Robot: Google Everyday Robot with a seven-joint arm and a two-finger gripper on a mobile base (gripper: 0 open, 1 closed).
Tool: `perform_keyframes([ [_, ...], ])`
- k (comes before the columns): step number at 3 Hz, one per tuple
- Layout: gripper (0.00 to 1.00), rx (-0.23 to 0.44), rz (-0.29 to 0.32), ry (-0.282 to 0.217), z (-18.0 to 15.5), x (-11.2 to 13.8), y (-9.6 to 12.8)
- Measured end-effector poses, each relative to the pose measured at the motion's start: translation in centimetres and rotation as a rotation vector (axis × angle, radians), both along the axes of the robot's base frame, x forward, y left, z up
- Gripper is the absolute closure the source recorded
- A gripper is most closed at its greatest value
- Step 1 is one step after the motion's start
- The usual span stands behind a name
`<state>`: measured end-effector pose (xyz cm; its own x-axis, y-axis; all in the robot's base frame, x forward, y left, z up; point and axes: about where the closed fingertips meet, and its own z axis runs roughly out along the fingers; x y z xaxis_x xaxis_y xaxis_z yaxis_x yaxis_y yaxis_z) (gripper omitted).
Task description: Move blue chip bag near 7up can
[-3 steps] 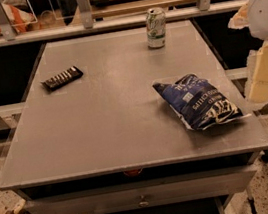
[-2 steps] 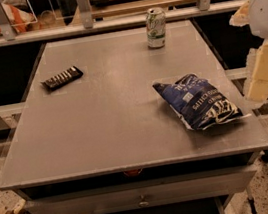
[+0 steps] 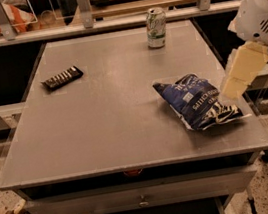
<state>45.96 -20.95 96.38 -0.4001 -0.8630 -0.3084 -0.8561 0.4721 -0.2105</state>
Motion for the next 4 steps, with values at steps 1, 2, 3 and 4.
perform_keyframes([
  [1, 0.00, 0.067, -0.074, 0.069, -2.9, 0.0, 0.5],
  [2, 0.00, 0.096, -0.122, 0.104, -5.8, -0.2, 0.9],
  [3, 0.00, 0.104, -0.156, 0.119, -8.7, -0.1, 1.1],
  [4, 0.00, 0.129, -0.193, 0.107, -11.0, 0.0, 1.2],
])
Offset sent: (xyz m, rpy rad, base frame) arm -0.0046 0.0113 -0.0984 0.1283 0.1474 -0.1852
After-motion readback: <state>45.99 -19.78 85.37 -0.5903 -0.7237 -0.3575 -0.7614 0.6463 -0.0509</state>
